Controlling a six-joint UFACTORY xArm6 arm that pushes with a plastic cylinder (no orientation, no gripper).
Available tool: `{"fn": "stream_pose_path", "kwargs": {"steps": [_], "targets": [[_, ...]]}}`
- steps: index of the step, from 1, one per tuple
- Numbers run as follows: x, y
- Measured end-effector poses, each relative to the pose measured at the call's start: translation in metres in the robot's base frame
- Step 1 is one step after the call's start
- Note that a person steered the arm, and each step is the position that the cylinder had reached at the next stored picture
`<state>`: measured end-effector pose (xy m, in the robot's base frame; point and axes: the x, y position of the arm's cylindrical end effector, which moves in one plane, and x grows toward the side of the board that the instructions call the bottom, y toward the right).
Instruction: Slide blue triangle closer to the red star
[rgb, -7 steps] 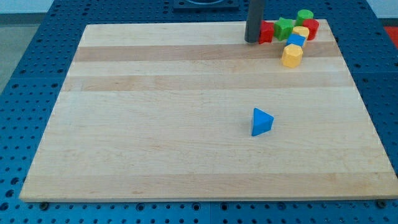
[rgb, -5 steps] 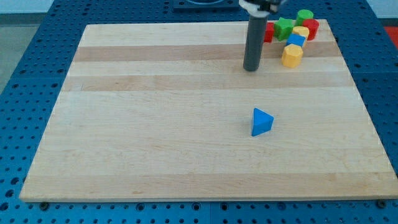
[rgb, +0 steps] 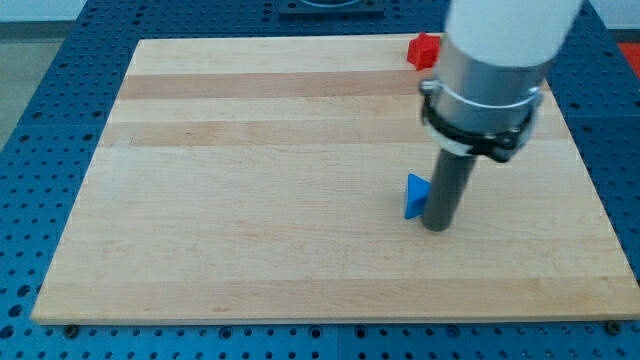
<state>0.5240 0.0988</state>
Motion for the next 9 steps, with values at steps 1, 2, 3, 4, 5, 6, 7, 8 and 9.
{"fn": "stream_pose_path", "kwargs": {"steps": [1, 2, 3, 4, 5, 6, 7, 8, 9], "targets": [[-0.006, -0.003], [-0.025, -0.005], [-0.047, -0.013], [-0.075, -0.026], [-0.102, -0.036], [-0.125, -0.052], [-0.126, -0.079], [-0.139, -0.083], [-0.159, -0.066]]}}
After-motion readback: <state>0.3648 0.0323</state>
